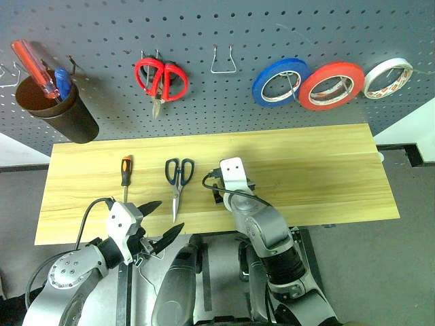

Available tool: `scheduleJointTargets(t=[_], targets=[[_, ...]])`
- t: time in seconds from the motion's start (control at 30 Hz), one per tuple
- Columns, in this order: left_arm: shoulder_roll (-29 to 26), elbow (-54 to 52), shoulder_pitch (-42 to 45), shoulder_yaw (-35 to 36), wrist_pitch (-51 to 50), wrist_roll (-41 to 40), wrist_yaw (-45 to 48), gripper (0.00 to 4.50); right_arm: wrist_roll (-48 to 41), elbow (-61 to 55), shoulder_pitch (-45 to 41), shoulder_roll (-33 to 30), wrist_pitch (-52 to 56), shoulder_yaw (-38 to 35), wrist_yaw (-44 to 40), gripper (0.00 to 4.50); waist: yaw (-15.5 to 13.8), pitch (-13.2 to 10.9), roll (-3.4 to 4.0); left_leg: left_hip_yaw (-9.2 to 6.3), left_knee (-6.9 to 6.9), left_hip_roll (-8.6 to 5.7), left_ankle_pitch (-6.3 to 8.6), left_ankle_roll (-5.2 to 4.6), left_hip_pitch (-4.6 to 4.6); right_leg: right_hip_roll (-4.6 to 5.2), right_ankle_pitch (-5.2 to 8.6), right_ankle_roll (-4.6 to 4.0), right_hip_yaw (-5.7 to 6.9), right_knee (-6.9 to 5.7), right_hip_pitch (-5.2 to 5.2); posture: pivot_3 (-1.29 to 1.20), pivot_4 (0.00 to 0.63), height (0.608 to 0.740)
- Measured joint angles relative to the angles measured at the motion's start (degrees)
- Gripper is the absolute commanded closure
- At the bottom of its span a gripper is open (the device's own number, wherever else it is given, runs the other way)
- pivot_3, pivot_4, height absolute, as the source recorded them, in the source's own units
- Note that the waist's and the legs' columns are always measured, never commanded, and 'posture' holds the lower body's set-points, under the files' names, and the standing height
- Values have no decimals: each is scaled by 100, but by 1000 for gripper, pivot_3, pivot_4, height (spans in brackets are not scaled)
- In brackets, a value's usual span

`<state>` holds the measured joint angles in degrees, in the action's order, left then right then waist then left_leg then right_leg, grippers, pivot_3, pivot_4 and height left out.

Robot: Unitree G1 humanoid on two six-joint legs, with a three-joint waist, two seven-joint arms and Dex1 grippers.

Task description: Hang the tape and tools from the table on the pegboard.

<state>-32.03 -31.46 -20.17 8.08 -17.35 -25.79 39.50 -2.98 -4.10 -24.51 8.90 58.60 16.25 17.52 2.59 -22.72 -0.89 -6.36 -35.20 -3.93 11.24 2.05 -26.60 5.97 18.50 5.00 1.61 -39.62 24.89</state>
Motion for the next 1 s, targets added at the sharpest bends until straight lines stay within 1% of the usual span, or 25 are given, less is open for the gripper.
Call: scheduleJointTargets(t=[0.37, 0.47, 0.57, 0.6, 0.9, 1.0], targets=[[0, -90, -135, 69, -61, -16, -74, 0, 21, 435, -354, -55, 111, -273, -180, 23, 1, -50, 1, 3, 6, 2, 0, 0, 0, -2, 0, 1, 0, 9, -2, 43, 476, 703], [1, -122, -134, 69, -81, -20, -91, 0, -5, 457, -407, -63, 190, -354, -289, 576, -4, -52, 2, 3, 7, 3, 0, 0, 0, -3, -1, 1, 1, 9, -2, 43, 475, 703], [1, -132, -130, 69, -83, -20, -98, 0, -37, 452, -410, -64, 202, -412, -381, 1530, -3, -52, 2, 3, 6, 3, 0, 0, 2, -3, -1, 1, 1, 9, -3, 44, 472, 703], [1, -132, -125, 69, -83, -20, -99, 0, -43, 451, -413, -64, 202, -430, -402, 1662, -4, -52, 2, 3, 6, 3, 0, 0, 2, -3, -1, 1, 1, 9, -3, 45, 471, 703], [7, -131, 55, 60, -95, -19, -123, 0, -9, 455, -422, -69, 177, -431, -525, 1663, -1, -52, 2, 3, 6, 3, 0, 1, 2, -3, -1, 1, 1, 9, -4, 43, 459, 703], [35, -121, 106, 57, -92, -24, -114, 0, -27, 442, -422, -83, 115, -428, -741, 1663, -1, -52, 2, 3, 6, 3, 0, 1, 1, -4, -1, 1, 1, 9, -3, 40, 449, 703]])
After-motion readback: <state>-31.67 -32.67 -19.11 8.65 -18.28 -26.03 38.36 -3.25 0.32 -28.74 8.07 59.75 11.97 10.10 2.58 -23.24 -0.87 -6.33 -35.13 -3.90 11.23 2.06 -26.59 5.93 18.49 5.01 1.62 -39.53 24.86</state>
